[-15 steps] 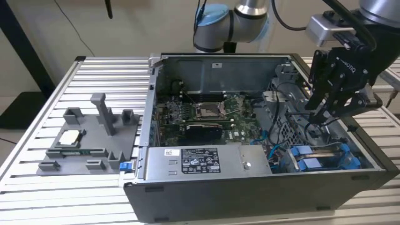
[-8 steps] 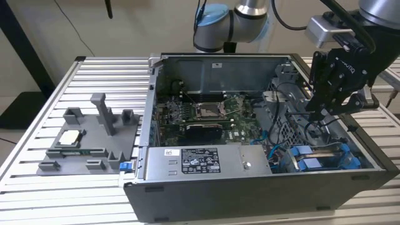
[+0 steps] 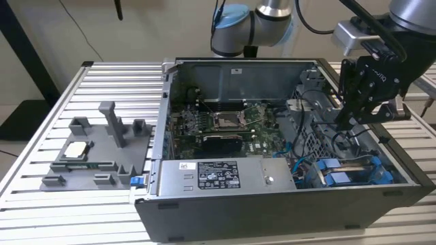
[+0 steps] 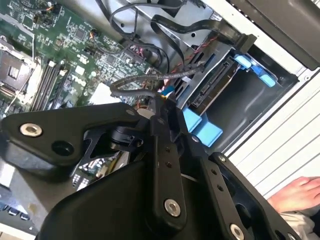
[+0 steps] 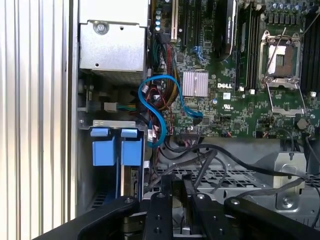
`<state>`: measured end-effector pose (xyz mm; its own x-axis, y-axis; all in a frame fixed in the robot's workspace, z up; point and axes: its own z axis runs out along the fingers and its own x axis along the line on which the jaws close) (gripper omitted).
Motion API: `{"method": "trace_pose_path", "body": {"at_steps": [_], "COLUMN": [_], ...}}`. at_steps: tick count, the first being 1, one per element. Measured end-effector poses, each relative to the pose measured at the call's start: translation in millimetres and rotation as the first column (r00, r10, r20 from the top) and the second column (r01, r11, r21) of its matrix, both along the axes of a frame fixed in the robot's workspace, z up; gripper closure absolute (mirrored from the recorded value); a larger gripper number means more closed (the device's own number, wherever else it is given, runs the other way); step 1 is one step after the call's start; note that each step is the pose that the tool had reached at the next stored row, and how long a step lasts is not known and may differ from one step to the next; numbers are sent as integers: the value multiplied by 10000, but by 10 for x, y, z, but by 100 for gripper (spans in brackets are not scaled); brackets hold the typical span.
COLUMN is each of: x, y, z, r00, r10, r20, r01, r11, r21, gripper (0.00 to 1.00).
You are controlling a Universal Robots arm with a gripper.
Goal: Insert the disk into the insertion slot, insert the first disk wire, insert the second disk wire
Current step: 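Insert the first disk wire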
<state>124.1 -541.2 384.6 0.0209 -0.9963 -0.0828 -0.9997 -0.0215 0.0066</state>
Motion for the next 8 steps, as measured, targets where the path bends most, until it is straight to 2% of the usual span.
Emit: {"method": "trace_pose_path", "body": {"at_steps": [8], "x": [0], "y": [0], "z": [-9], "r00": [10000], "r10": [0], "r20": [2], "r01": [0], "r11": [10000], "r21": [-7], "gripper": [81]}}
